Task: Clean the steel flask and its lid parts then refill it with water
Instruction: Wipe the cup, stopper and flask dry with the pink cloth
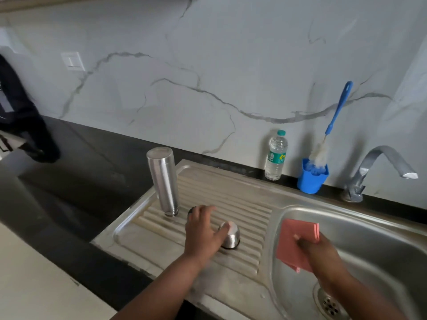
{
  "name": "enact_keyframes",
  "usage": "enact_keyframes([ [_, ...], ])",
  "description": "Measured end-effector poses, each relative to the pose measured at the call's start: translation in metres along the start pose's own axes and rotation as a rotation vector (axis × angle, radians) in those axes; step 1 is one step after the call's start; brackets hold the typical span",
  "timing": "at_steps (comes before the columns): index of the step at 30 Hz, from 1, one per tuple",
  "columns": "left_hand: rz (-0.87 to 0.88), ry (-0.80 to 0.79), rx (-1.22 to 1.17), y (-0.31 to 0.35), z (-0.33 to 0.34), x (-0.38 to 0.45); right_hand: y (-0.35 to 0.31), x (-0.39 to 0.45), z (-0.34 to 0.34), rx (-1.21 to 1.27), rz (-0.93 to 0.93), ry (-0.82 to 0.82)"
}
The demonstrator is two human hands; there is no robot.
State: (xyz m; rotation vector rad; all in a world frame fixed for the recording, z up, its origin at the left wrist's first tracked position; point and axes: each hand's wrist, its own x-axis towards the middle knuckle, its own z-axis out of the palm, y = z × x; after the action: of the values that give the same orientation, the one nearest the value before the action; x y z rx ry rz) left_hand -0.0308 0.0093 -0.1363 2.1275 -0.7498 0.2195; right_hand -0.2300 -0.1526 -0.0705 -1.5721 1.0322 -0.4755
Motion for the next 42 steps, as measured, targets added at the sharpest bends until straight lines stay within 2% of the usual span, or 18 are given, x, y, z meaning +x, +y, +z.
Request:
enact_keyframes([
  [2, 0.015, 0.149, 0.024, -0.017, -0.006, 0.009, 0.0, 0.001, 0.007, -0.009, 0.02, 0.031],
  [3, -0.031, 0.147, 0.045, -0.024, -0.01, 0.013, -0.001, 0.0, 0.011, -0.011, 0.023, 0.046],
  [6, -0.221, -0.034, 0.075, -0.038, -0.014, 0.023, 0.0, -0.002, 0.017, -0.033, 0.022, 0.107],
  [8, -0.285, -0.142, 0.095, -0.046, -0.012, 0.027, 0.002, -0.006, 0.019, -0.034, 0.029, 0.127],
  [12, -0.326, -0.294, 0.17, -0.059, -0.009, 0.039, -0.002, -0.014, 0.016, -0.027, 0.023, 0.19],
  [14, -0.295, -0.278, 0.171, -0.059, -0.012, 0.041, -0.004, -0.018, 0.012, -0.025, 0.004, 0.208],
  [17, -0.289, -0.167, -0.084, -0.04, -0.015, 0.042, -0.013, -0.026, 0.003, -0.027, -0.023, 0.224],
  [21, -0.277, -0.379, -0.7, 0.029, -0.017, 0.042, -0.043, -0.041, -0.005, 0.023, -0.19, 0.243],
  [23, -0.26, -0.454, -0.878, 0.068, -0.015, 0.04, -0.061, -0.045, -0.005, 0.024, -0.357, 0.234],
  [25, -0.282, -0.517, -1.014, 0.105, -0.014, 0.036, -0.074, -0.049, -0.004, 0.043, -0.512, 0.145],
  [29, -0.325, -0.62, -1.264, 0.157, -0.008, 0.022, -0.071, -0.05, -0.01, -0.124, -0.703, 0.092],
  [34, -0.36, -0.771, -1.36, 0.192, 0.009, 0.007, -0.047, -0.045, -0.043, -0.217, -0.829, 0.179],
  [37, -0.387, -0.821, -1.39, 0.218, 0.021, -0.005, -0.042, -0.04, -0.079, 0.019, -0.789, 0.098],
  [39, -0.409, -0.809, -1.345, 0.24, 0.029, -0.012, -0.042, -0.041, -0.103, 0.116, -0.764, 0.039],
  [42, -0.415, -0.717, -1.179, 0.272, 0.049, -0.017, -0.032, -0.035, -0.129, -0.015, -0.813, 0.026],
])
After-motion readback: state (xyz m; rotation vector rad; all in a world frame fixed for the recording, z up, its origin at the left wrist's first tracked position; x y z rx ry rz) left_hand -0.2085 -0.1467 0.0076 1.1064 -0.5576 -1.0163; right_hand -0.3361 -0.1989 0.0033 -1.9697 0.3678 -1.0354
